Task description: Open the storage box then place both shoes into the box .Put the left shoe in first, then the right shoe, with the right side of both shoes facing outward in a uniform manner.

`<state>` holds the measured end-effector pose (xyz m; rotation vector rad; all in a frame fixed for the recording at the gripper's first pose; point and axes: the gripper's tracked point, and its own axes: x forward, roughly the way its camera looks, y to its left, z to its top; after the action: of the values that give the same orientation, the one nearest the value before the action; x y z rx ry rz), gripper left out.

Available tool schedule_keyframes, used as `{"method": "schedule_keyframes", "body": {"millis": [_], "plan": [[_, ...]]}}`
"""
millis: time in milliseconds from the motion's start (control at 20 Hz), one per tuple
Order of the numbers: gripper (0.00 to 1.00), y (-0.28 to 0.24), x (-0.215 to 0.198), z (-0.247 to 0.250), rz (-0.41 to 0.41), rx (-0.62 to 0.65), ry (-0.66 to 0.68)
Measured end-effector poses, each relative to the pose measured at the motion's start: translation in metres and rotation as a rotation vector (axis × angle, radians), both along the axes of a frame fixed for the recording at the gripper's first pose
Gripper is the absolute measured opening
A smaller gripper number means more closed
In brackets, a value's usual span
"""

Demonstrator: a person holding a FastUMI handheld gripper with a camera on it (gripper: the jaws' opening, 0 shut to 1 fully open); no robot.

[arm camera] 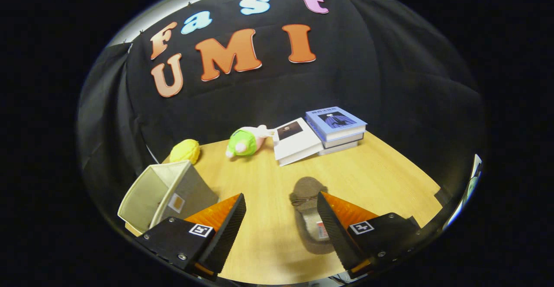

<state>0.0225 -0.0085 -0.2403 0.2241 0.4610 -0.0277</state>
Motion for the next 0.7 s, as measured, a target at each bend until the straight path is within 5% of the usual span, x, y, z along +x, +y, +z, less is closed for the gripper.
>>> {"method": "schedule_keyframes", "body": {"millis": [700], "plan": [[0.76,-0.051,0.013,-0.099,-0.003,-0.026,0.157]]}}
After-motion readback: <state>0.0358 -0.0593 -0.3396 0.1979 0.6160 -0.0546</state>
